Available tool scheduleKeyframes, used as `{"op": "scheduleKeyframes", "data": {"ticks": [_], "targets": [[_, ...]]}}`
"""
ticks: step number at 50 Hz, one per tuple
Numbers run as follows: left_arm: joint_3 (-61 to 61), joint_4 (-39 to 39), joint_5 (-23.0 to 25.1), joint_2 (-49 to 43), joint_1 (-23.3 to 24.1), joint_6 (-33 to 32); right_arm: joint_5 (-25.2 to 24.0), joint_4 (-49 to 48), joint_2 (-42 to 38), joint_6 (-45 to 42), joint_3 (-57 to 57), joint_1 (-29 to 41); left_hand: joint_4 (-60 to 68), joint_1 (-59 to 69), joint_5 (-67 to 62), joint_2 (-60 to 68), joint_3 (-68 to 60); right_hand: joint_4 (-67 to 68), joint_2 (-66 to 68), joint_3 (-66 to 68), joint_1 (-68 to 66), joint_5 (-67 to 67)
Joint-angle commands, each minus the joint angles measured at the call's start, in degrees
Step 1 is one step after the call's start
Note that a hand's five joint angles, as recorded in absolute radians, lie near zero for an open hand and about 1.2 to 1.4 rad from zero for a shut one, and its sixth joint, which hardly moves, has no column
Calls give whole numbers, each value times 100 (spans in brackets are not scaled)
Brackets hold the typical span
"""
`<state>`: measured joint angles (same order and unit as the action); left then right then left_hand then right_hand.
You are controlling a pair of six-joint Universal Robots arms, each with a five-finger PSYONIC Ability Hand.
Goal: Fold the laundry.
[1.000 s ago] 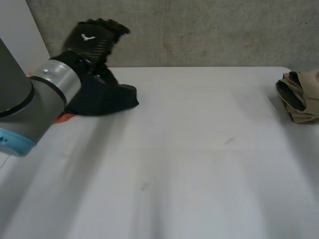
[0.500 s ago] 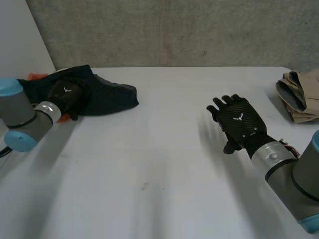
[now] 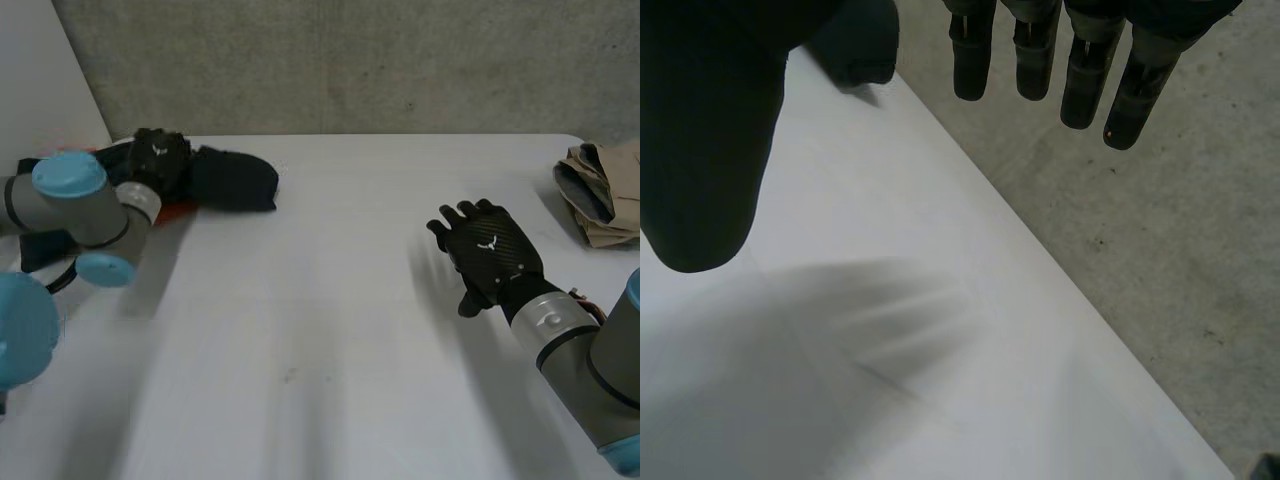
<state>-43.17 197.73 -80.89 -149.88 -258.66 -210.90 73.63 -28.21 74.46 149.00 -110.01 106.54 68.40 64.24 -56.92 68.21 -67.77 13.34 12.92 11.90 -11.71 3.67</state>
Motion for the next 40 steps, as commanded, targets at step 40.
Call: {"op": "scheduleKeyframes", "data": {"ticks": [40], "targets": [[-3787,-1306,257,3299,650,998,-7,3788,-1240,1104,4645,244,-5600,-5184,5452,-5581,5537,-334,-292,-190,171,-367]]}}
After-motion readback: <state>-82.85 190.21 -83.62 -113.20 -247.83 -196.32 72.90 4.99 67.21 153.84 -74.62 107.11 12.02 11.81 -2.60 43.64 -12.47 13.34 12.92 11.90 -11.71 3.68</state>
